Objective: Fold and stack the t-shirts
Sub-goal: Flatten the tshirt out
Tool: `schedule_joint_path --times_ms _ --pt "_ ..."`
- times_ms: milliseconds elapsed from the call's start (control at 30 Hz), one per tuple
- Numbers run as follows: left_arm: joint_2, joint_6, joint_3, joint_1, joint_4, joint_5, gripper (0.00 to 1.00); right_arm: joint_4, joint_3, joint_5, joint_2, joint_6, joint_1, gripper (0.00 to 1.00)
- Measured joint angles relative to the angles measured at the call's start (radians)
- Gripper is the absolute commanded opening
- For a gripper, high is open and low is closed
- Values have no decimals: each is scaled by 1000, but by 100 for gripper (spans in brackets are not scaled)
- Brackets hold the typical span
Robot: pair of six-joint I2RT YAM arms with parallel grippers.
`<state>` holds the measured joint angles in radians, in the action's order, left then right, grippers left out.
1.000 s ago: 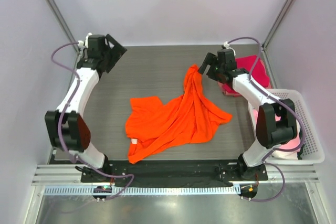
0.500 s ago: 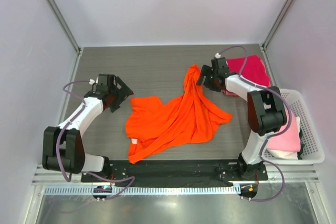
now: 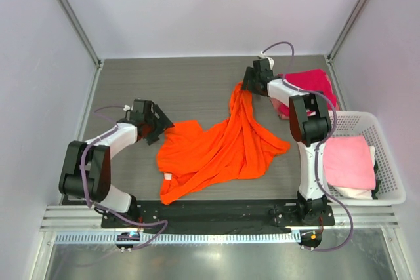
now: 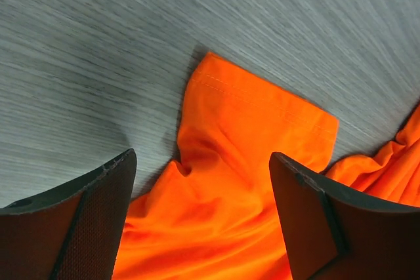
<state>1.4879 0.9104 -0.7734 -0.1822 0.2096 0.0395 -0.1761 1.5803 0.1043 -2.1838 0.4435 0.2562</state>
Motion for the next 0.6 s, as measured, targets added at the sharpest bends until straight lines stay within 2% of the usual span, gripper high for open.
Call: schedule_joint_path --times_ms 33,100,133,233,267,433,533,600 --pt "11 -1 2 0 -5 3 81 3 26 6 -21 -7 0 64" --pt "30 -2 5 0 -19 7 80 12 76 19 -61 -26 0 44" --pt "36 -2 6 0 -27 8 79 17 92 20 -74 -31 0 27" --pt "42 -3 13 0 -60 8 68 39 99 15 -92 -43 -1 1" --pt "45 -4 16 0 -70 8 62 43 98 8 -93 -47 -1 1" --pt "77 -2 28 0 -148 12 54 152 -2 -45 -55 -49 -1 1" --pt "114 2 10 0 -182 20 43 187 -61 -98 -26 -49 -2 1" --pt "140 0 -5 0 -201 27 30 198 -72 -137 -22 -48 -2 1"
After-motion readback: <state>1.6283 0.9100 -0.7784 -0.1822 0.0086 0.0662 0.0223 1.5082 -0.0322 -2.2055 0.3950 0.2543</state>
